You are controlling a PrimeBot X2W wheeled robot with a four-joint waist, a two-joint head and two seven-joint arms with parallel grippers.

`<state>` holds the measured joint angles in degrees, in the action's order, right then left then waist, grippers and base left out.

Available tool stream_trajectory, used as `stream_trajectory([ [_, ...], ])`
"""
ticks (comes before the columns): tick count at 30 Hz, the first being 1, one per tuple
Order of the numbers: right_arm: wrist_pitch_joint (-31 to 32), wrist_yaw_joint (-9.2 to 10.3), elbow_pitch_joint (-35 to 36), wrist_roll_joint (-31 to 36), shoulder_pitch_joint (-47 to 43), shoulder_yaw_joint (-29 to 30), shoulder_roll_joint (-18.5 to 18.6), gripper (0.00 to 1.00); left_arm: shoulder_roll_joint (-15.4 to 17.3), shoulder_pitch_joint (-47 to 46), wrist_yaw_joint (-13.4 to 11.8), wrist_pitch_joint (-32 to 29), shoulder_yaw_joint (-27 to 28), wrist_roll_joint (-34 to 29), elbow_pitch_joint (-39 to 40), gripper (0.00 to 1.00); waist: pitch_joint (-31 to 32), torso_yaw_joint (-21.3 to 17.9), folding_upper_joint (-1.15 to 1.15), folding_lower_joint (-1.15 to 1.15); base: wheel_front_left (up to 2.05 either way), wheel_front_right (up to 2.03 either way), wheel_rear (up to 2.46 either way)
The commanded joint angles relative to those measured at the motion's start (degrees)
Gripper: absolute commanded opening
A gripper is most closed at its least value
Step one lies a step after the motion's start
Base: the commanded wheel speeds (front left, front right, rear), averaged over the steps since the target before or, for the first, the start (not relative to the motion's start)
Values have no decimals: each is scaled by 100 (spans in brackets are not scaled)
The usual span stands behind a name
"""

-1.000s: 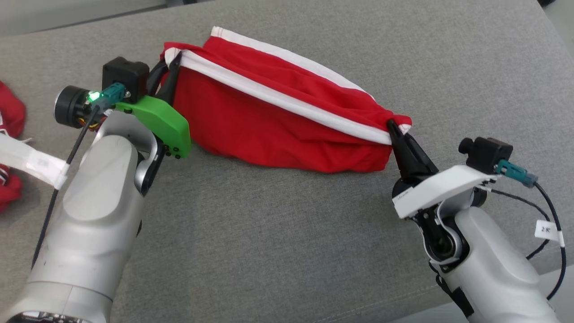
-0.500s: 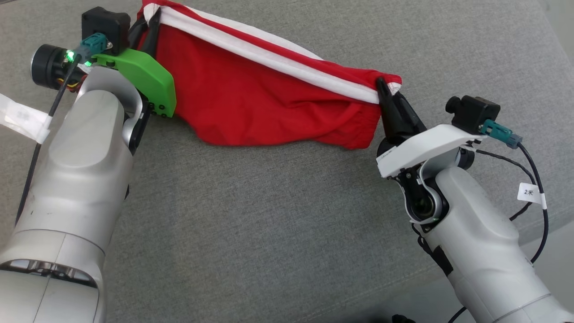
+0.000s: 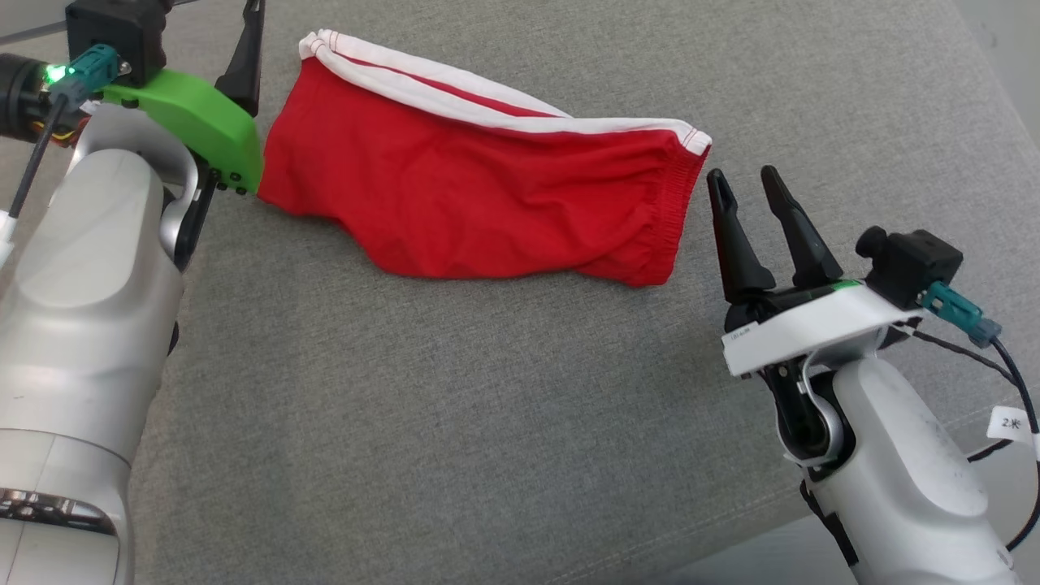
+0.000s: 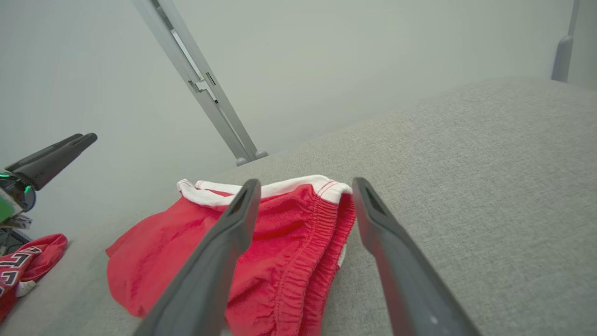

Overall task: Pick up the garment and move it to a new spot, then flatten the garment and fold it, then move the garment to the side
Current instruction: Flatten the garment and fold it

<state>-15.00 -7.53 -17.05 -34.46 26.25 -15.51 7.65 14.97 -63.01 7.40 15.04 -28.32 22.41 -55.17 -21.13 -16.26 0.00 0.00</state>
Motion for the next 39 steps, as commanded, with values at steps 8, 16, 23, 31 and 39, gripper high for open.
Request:
stream_trajectory([
  [8,-21,8,879,436,-968,330,-85,100,432,177,8,13,-483,231,49,100,119,-74,0,0,0,0,0],
  [16,-21,8,1043,648,-1139,216,-246,100,874,192,8,-735,-1467,1048,270,100,-40,-355,0,0,0,0,0],
  [23,-22,8,1030,740,-1016,141,-326,100,1389,315,8,-1662,-2357,2041,655,100,-169,-513,0,0,0,0,0],
  [31,-22,8,985,779,-918,105,-389,100,1614,289,8,-2252,-2924,2879,818,100,-302,-591,0,0,0,0,0],
  [39,-22,8,910,841,-834,74,-416,100,1678,194,8,-2511,-3373,3278,771,10,-321,-590,0,0,0,0,0],
])
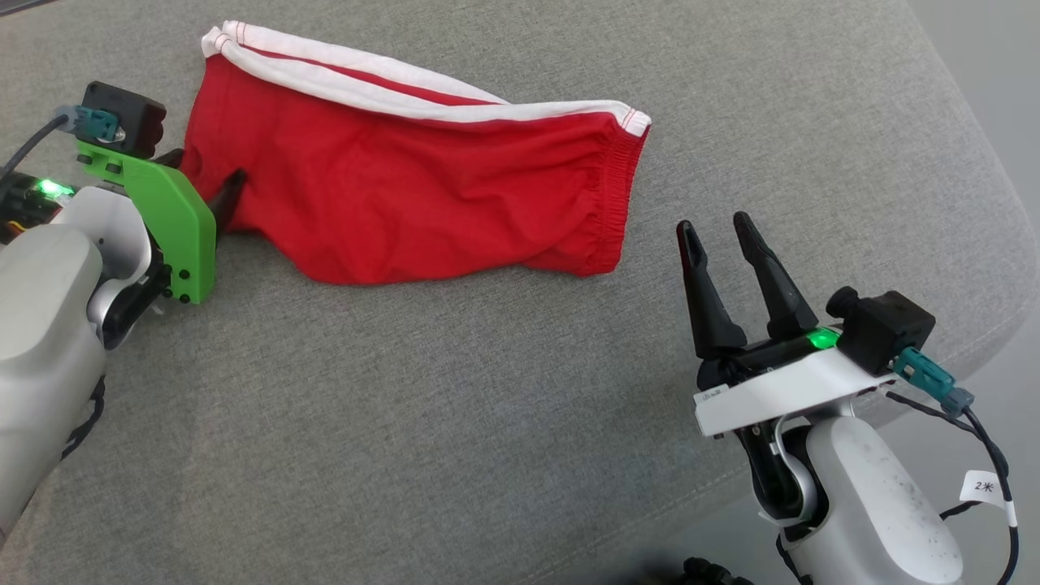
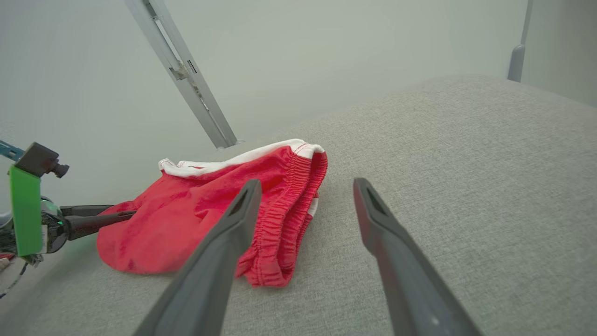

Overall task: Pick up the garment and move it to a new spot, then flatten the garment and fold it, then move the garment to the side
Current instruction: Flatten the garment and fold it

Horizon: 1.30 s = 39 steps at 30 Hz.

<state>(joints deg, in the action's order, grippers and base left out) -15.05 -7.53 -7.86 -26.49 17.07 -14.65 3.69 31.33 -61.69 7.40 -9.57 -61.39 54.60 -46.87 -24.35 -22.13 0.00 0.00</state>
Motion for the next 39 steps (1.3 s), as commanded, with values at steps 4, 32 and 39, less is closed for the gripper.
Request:
stream_trajectory([
  [4,-18,8,2,80,84,19,-20,100,10,-21,8,130,-174,230,66,0,41,37,0,0,0,0,0],
  [32,-18,8,-174,282,-1078,758,42,100,-4,1557,-73,1802,-519,1258,842,0,1413,1172,0,0,0,0,0],
  [39,-18,8,-199,316,-1245,863,71,100,-68,2166,-209,2072,-549,1401,942,0,1477,1288,0,0,0,0,0],
])
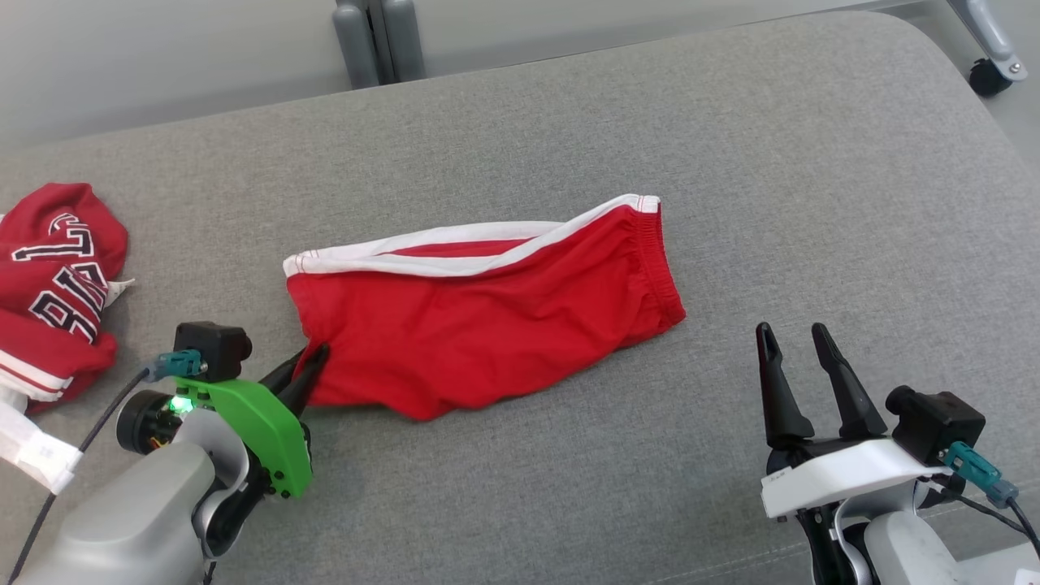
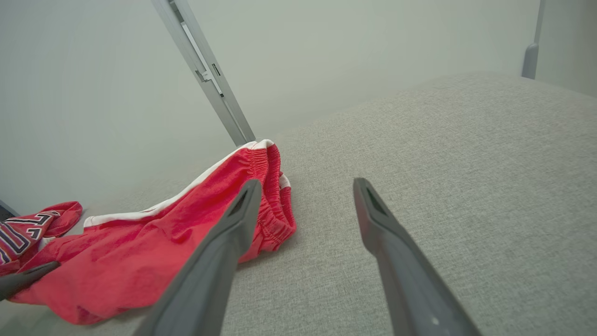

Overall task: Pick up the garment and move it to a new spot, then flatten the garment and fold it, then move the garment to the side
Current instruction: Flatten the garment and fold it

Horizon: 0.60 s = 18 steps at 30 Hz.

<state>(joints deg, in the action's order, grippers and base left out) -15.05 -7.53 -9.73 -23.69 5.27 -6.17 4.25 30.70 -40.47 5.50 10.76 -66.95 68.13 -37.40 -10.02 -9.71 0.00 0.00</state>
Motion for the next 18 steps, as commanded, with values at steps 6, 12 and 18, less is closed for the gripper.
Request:
stream_trajectory([
  [6,-18,8,-76,59,-40,-53,29,100,-209,253,-227,285,62,-80,-174,100,126,52,0,0,0,0,0],
  [12,-18,9,-107,74,-10,-56,51,100,-353,289,-517,451,557,-452,-249,100,255,63,0,0,0,0,0],
  [18,-18,9,-71,128,-47,-28,58,100,-456,779,-902,443,2052,-1520,397,100,417,207,0,0,0,0,0],
])
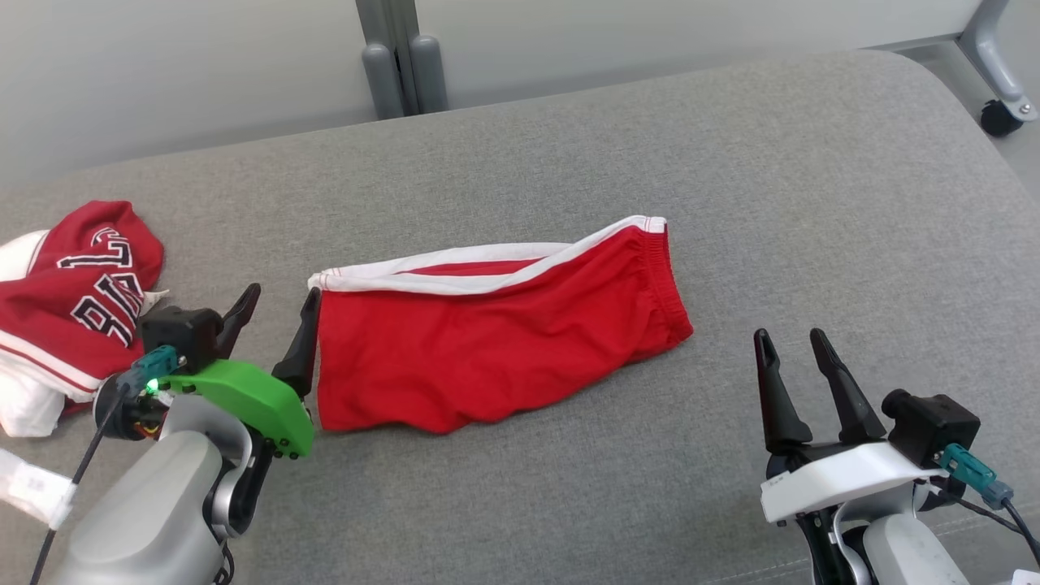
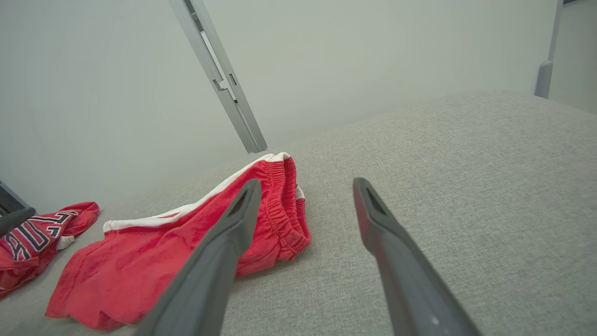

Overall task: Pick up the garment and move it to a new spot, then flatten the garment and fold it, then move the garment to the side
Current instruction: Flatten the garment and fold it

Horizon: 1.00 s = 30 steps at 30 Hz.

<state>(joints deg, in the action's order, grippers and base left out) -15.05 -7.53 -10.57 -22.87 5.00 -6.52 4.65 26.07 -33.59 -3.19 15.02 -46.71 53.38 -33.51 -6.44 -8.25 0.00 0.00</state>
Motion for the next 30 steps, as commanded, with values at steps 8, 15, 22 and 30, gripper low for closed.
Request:
stream_trajectory([
  [8,-18,9,-21,84,-59,0,44,100,-437,1139,-65,17,1893,-1444,848,100,320,316,0,0,0,0,0],
  [15,-18,9,-31,144,-158,23,64,100,-969,2061,98,18,3245,-2542,1551,100,518,479,0,0,0,0,0],
  [22,-18,9,-27,202,-264,30,111,100,-1459,2935,306,11,4133,-3346,2136,100,610,528,0,0,0,0,0],
  [30,-18,9,-40,251,-463,140,95,100,-1889,3605,551,11,4644,-3950,2440,100,712,614,0,0,0,0,0],
])
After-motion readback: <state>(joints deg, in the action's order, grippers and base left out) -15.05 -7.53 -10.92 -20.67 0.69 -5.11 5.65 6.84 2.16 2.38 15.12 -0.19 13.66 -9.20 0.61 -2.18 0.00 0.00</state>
